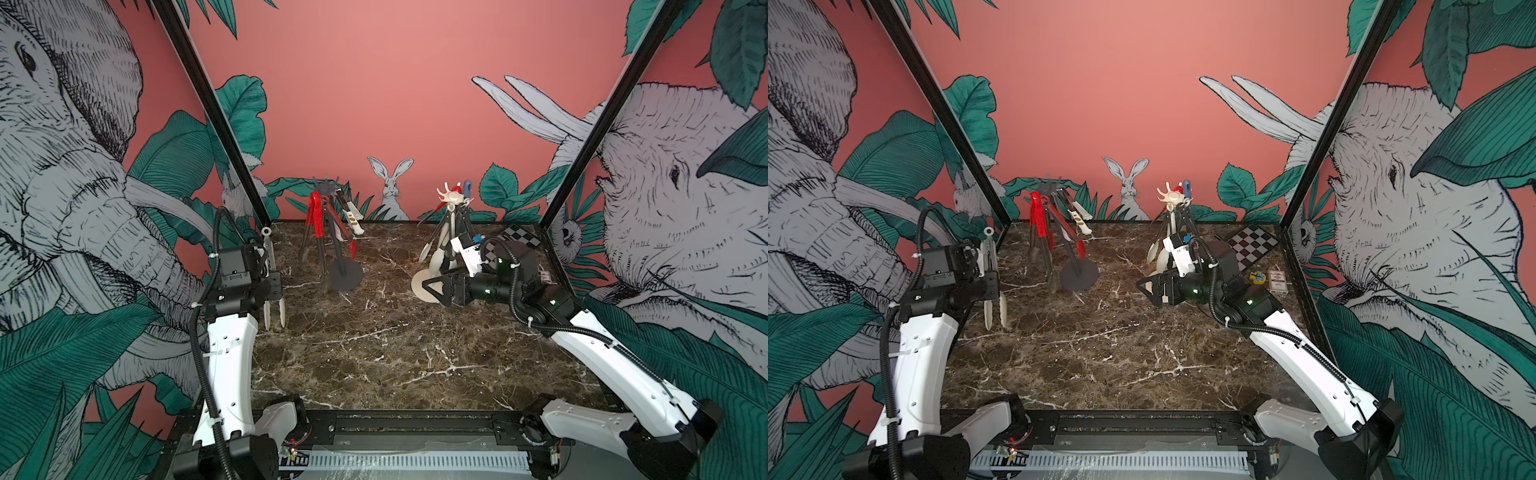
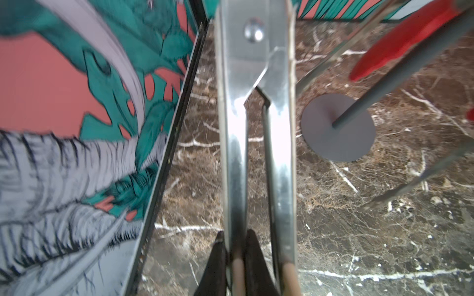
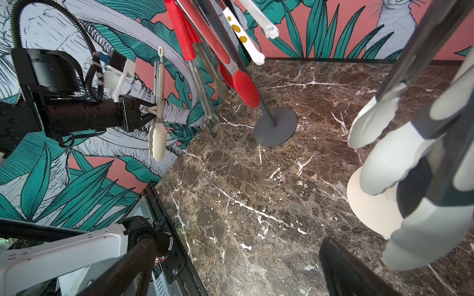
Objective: Hang food tongs on kitchen utensil racks
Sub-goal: Adjust the rack at the center of the board.
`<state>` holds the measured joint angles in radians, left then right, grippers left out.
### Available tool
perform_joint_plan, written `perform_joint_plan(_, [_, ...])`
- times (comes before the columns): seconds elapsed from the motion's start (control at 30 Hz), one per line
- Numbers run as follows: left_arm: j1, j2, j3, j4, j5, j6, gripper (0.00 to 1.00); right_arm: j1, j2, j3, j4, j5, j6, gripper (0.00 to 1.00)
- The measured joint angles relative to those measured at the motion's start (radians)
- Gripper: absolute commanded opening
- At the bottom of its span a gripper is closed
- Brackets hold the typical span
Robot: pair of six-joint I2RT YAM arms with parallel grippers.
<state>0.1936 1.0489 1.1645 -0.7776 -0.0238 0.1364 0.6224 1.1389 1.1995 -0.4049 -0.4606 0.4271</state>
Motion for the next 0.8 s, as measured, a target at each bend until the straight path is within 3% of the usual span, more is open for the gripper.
perform_joint_plan(0.43, [0.0, -0.064, 0.132, 0.034, 0.277, 0.196, 0.0, -0.004, 0.286, 0.342, -0.034, -0.038, -0.039, 0.99])
perform_joint_plan(0.8, [0.0, -0.071, 0.208, 0.069, 0.492, 0.189, 0.0, 0.014, 0.521, 0.608, -0.033, -0.087, -0.033, 0.99])
